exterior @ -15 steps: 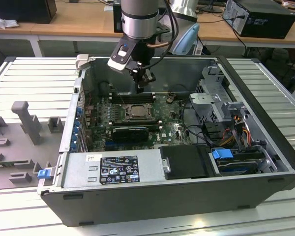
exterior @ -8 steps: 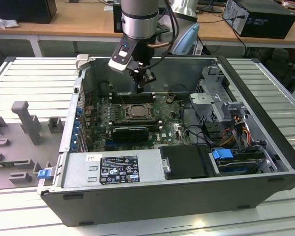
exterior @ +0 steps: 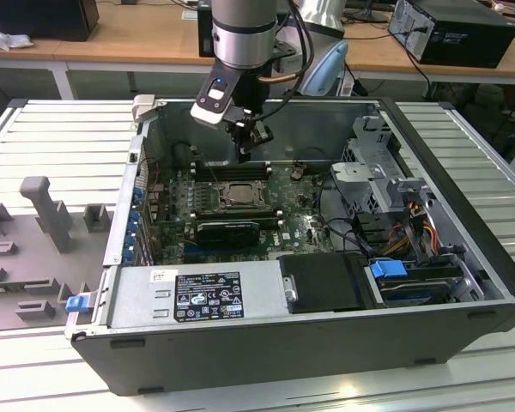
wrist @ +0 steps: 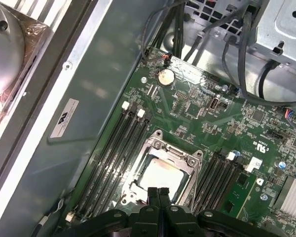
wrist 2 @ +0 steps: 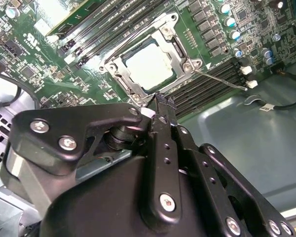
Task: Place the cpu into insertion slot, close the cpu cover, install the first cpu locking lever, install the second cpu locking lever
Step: 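Install the first cpu locking lever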
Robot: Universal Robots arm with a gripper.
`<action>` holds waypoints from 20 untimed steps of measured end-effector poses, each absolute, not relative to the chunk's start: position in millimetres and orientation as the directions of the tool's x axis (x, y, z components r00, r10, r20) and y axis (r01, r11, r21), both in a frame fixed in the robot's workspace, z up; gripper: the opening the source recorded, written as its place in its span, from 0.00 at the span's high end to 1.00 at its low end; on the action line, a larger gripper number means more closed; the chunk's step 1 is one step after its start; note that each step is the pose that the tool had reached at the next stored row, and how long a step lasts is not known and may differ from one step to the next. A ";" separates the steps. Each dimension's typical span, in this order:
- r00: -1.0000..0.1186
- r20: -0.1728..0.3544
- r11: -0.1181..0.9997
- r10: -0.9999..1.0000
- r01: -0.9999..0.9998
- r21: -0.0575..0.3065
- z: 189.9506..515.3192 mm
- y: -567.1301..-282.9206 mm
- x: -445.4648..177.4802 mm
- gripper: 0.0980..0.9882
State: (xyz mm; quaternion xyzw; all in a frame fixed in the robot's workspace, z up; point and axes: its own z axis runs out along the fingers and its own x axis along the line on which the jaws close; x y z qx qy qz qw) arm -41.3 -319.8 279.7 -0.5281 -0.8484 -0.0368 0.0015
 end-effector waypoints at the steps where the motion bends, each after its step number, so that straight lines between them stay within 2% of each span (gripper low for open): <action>1: -0.445 0.041 0.442 0.895 0.895 0.061 279.7 -319.8 -41.3 0.99; 4: -0.486 0.041 0.483 0.873 0.873 0.061 279.6 -319.8 -41.3 0.99; 9: -0.632 0.042 0.630 0.774 0.775 0.060 278.9 -319.8 -41.2 0.99; 15: -0.725 0.042 0.723 0.687 0.689 0.060 277.1 -319.7 -41.2 0.99; 20: -0.833 0.042 0.831 0.551 0.553 0.060 275.8 -318.7 -41.2 0.99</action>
